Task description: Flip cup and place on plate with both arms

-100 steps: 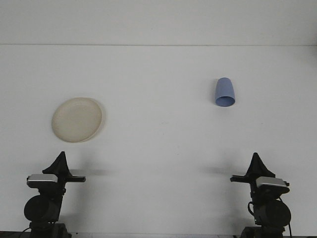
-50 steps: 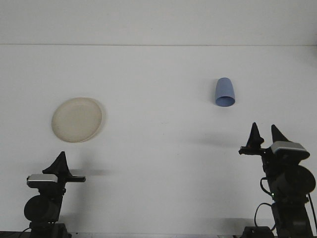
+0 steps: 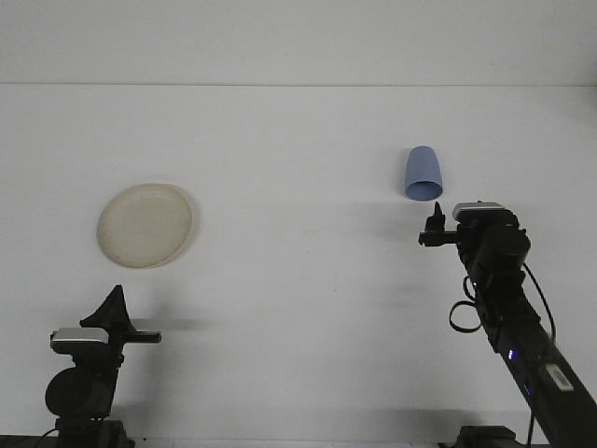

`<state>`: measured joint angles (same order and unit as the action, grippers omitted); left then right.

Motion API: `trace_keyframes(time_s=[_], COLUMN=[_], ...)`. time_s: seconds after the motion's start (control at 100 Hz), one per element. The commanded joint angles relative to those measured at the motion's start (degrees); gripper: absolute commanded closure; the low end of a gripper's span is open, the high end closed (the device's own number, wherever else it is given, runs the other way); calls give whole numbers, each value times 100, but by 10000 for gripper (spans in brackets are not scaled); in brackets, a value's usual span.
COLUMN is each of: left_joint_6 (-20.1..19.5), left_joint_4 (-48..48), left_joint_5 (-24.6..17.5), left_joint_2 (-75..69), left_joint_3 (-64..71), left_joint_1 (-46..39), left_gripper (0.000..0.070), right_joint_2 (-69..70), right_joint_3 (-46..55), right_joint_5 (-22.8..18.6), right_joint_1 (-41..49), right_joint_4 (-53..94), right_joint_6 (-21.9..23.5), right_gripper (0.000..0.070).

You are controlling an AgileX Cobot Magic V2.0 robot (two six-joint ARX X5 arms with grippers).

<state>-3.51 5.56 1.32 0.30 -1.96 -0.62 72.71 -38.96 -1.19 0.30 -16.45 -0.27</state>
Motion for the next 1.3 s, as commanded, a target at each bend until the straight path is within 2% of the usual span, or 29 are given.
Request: trace_keyframes(time_s=[0.0, 0.28, 0.66, 0.7, 0.73, 0.76, 0.829, 0.859, 0.979, 1.289], left_joint_6=[7, 7, 7, 7, 7, 7, 7, 7, 7, 7], left_joint_4=[52, 52, 52, 52, 52, 52, 52, 52, 52, 52], left_joint_5=[24, 24, 24, 24, 24, 24, 24, 24, 24, 24], left_joint_2=[-11, -11, -11, -11, -11, -11, -11, -11, -11, -11], left_joint_3=[116, 116, 116, 116, 116, 116, 116, 116, 116, 116], left_joint_1=[-11, -11, -11, -11, -11, -11, -11, -11, -11, -11], left_gripper=[685, 685, 685, 685, 685, 685, 685, 685, 685, 685], right_joint_2=[579, 2496, 4133, 4249, 4304, 4328, 4330, 4328, 4232, 2959], right_joint_3=[-33, -400, -2065, -2186, -2253, -2288, -2304, -2304, -2304, -2304], right_joint_5=[74, 111, 98, 98, 98, 96, 37, -35, -175, -415], right_joint_1=[-33, -225, -345, -345, -343, -343, -341, -332, -326, -369], right_joint_4=[-522, -2076, -2065, -2037, -2026, -1985, -1961, -1971, -1856, -632], right_joint_6=[-328, -625, -861, -861, -859, -859, -859, -857, -756, -33], right_gripper=[146, 147, 156, 194, 254, 342, 611, 700, 700, 700])
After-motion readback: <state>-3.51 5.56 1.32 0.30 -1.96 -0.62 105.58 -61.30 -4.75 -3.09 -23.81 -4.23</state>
